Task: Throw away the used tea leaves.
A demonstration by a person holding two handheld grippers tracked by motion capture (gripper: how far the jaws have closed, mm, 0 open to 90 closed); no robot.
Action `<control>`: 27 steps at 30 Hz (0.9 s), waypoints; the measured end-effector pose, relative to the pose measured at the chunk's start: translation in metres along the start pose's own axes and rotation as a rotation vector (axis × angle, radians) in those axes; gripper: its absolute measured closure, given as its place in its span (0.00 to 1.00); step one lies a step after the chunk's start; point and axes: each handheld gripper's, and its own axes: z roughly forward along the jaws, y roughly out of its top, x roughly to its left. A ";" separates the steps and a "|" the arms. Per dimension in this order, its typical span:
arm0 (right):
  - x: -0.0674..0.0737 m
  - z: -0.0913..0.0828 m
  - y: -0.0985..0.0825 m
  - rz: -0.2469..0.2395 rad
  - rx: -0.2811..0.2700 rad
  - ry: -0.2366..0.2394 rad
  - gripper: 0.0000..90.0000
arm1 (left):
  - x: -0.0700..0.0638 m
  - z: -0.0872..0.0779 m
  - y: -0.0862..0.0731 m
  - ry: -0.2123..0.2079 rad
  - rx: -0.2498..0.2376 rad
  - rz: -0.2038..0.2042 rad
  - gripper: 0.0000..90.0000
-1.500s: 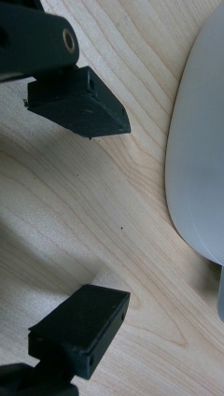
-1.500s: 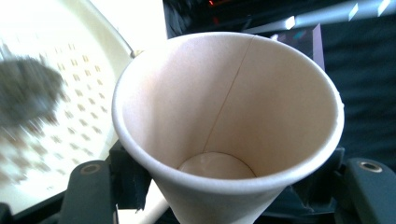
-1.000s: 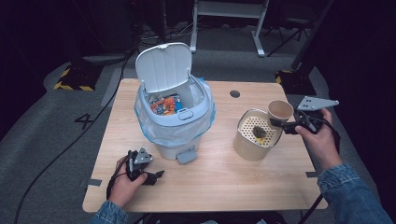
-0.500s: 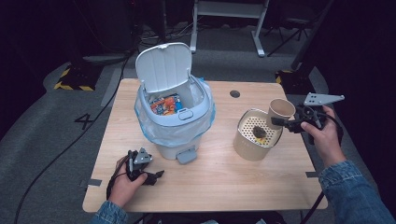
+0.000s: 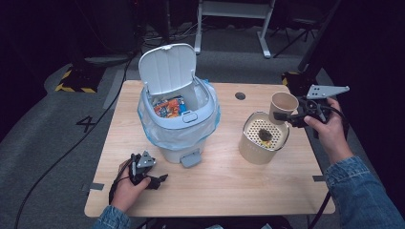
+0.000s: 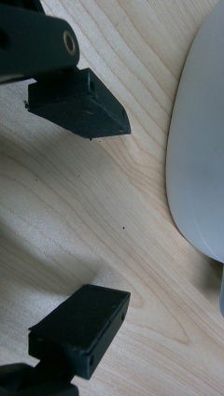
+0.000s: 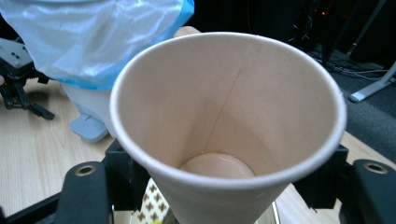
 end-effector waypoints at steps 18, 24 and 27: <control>0.008 0.015 0.071 -0.067 -0.045 0.053 0.35 | 0.000 0.000 0.000 0.000 0.000 0.000 0.20; 0.012 0.026 0.085 -0.080 -0.049 0.071 0.35 | 0.000 0.000 0.000 0.000 0.000 0.000 0.20; 0.014 0.032 0.093 -0.087 -0.054 0.083 0.34 | 0.000 0.000 0.000 0.000 0.000 0.000 0.20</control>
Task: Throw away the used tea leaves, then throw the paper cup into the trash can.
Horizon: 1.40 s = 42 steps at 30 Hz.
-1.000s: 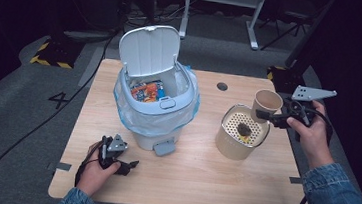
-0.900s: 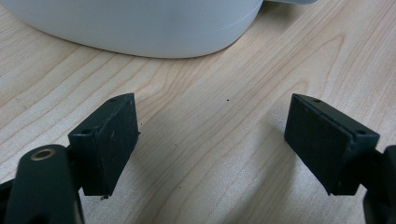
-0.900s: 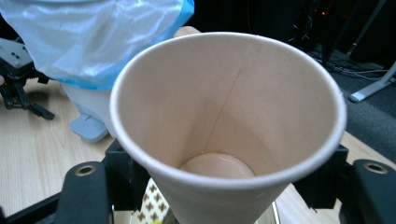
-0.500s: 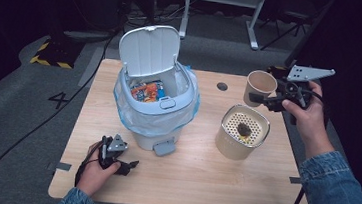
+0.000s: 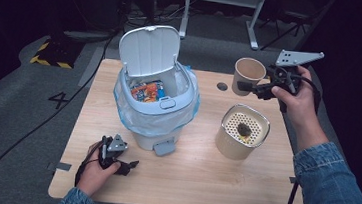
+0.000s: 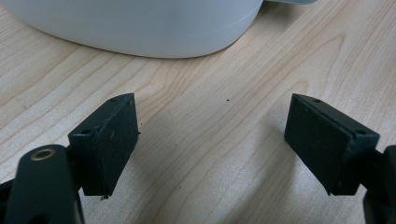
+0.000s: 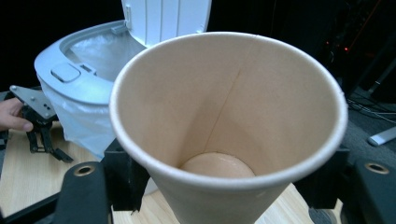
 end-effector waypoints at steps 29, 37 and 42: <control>0.030 0.100 0.062 -0.039 -0.077 0.160 0.34 | 0.001 0.000 0.000 -0.004 -0.001 0.001 0.20; 0.033 0.130 0.065 -0.044 -0.050 0.194 0.33 | 0.001 0.000 0.000 -0.001 -0.001 0.005 0.20; 0.037 0.145 0.062 -0.043 -0.030 0.203 0.33 | 0.001 0.000 0.000 -0.001 -0.001 0.005 0.20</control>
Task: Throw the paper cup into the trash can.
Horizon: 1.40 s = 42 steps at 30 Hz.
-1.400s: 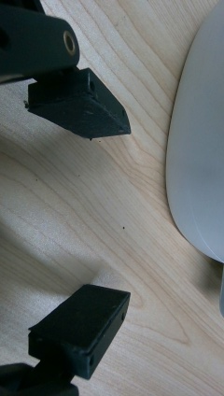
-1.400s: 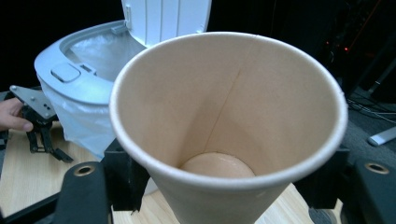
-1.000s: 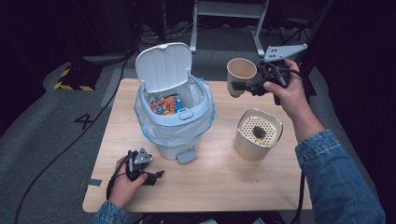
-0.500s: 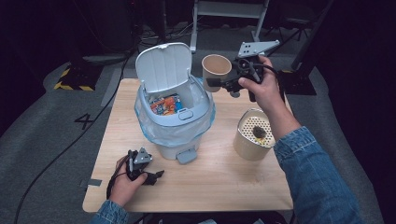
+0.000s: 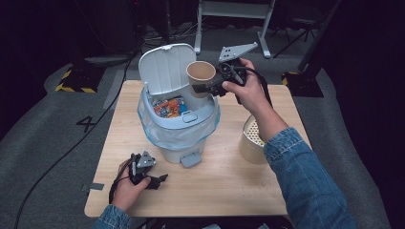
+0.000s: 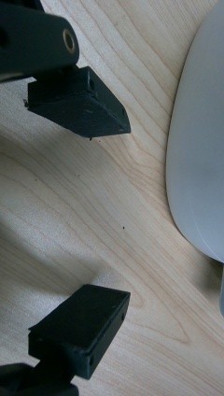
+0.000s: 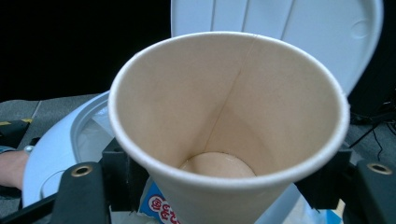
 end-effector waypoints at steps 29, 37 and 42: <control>0.019 0.037 0.002 -0.089 0.102 -0.066 0.16 | 0.000 0.000 0.000 -0.005 -0.001 -0.004 0.20; 0.019 0.003 0.004 -0.078 0.090 -0.086 0.18 | 0.000 0.000 -0.001 -0.004 -0.001 -0.003 0.20; 0.020 -0.027 0.002 -0.077 0.088 -0.105 0.18 | 0.000 -0.001 -0.001 -0.007 -0.002 -0.001 0.20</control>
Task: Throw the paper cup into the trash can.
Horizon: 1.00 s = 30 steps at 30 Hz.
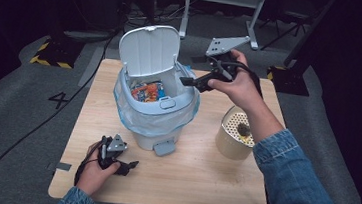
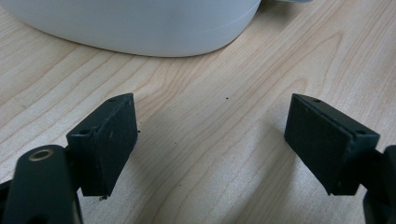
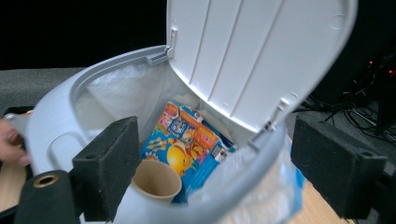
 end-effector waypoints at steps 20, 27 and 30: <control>0.002 -0.125 -0.065 0.095 0.010 -0.165 0.24 | 0.000 -0.001 -0.001 0.007 0.004 -0.007 0.20; 0.008 -0.156 -0.100 0.137 0.016 -0.217 0.24 | -0.001 -0.001 -0.001 0.010 0.003 -0.006 0.20; 0.010 -0.166 -0.115 0.169 0.021 -0.233 0.24 | -0.001 -0.001 -0.001 0.012 0.003 -0.006 0.20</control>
